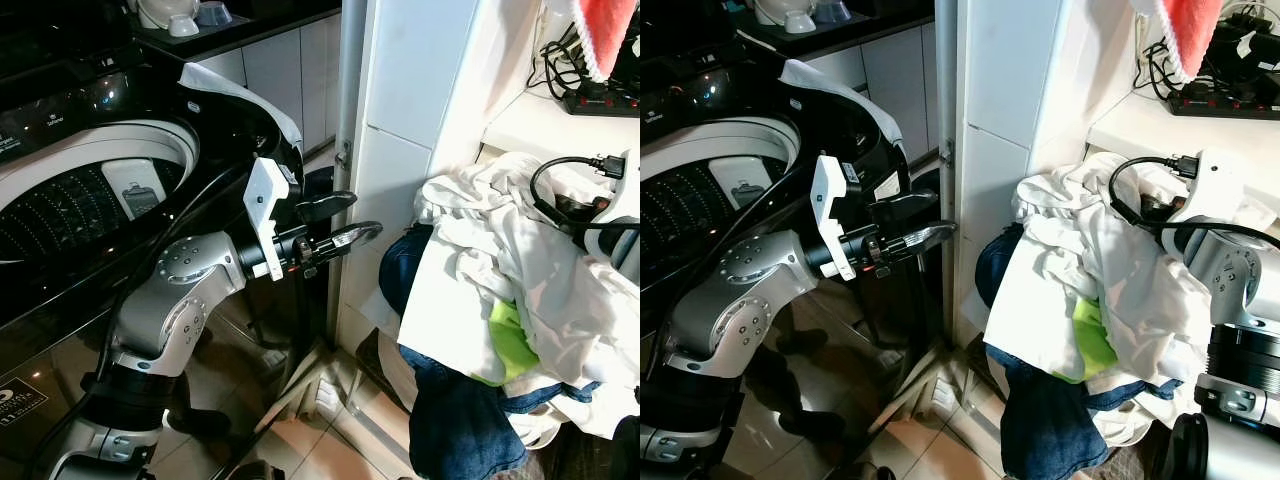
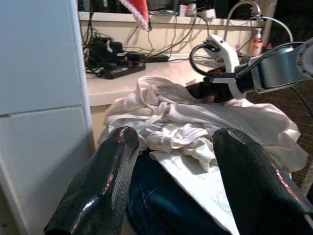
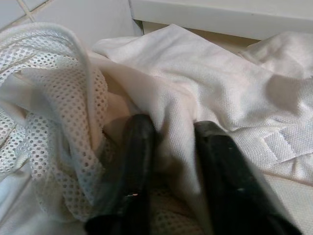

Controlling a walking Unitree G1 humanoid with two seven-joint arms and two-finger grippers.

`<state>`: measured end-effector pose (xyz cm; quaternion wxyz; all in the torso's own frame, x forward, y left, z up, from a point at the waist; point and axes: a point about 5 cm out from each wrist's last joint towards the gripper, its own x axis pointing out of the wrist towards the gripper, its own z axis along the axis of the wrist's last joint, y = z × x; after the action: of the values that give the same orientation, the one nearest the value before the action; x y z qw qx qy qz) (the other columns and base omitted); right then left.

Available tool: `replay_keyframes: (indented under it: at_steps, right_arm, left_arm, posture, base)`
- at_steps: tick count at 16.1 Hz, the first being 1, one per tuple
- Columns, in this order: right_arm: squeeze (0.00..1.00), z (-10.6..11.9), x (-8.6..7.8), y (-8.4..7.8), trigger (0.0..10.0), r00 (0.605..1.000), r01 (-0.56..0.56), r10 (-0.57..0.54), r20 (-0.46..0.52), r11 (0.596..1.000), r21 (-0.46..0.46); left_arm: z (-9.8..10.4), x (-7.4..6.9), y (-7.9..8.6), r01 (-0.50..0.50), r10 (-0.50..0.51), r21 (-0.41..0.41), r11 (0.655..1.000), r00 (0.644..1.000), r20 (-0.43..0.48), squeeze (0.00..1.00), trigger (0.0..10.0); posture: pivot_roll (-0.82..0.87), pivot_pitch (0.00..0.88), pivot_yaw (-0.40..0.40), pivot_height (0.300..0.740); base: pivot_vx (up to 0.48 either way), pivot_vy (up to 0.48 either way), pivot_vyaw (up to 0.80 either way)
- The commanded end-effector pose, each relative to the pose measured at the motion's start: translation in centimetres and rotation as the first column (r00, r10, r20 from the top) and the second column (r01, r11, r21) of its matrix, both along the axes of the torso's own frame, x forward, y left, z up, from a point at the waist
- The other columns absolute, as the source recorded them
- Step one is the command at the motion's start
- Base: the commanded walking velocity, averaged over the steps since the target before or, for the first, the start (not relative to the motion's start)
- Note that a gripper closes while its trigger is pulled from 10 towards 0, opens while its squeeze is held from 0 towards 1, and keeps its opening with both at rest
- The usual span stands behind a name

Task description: Clothes washing

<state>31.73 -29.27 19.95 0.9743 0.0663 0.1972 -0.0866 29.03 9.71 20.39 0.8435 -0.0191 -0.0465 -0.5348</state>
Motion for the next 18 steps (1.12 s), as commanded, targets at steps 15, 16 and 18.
replay_keyframes:
  at_steps: [15,16,18]
  right_arm:
    - [0.00,17.9,-3.2,10.7,0.0,0.487,-0.744,0.527,0.696,0.668,0.015]
    - [0.00,18.4,-3.2,12.1,0.0,0.436,-0.799,0.524,0.732,0.600,0.046]
    - [0.00,18.2,-2.9,13.4,0.0,0.412,-0.845,0.516,0.751,0.525,0.103]
  left_arm:
    - [8.4,2.8,1.2,-0.203,0.289,-0.355,0.913,0.934,0.209,1.00,10.0]
    - [9.3,2.6,0.8,-0.149,0.244,-0.379,0.913,0.945,0.217,1.00,10.0]
    - [10.3,2.0,0.1,-0.070,0.176,-0.422,0.904,0.960,0.218,1.00,10.0]
  posture:
    - [-0.02,0.000,0.053,0.740]
    - [-0.02,0.000,0.051,0.740]
    - [-0.02,0.000,0.047,0.740]
  base:
    - [0.000,0.000,0.00]
    - [0.000,0.000,0.00]
    - [0.000,0.000,0.00]
